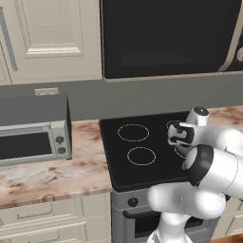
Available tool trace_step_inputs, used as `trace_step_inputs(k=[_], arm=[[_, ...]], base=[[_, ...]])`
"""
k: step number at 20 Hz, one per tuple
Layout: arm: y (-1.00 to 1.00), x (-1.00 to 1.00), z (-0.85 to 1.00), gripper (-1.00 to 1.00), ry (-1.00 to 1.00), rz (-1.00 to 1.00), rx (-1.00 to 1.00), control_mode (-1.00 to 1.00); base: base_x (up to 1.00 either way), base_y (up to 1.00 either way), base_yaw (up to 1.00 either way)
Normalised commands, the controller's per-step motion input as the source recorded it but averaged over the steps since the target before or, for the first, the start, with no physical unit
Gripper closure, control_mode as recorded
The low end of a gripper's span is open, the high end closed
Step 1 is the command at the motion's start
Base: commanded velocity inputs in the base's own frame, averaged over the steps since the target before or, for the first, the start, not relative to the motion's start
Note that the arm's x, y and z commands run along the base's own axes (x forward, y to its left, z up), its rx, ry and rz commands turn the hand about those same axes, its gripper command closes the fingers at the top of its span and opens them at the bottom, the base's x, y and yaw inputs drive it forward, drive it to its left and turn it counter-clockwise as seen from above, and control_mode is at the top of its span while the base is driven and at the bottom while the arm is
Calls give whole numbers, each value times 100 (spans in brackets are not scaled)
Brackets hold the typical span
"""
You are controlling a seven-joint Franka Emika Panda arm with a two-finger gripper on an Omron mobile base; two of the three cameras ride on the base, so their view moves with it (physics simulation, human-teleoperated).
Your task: Put the squash and tomato in the pan. Then turn on the front right burner and set the heat to medium.
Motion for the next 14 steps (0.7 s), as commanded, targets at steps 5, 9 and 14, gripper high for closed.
trace_step_inputs(k=[5,9,14], arm=[[44,0,7,-100,-8,-13,9,-100],[21,-1,45,-100,-1,-13,2,-100],[19,-19,27,-100,2,-4,0,-100]], base=[[0,0,0],[0,0,0],[0,0,0]])
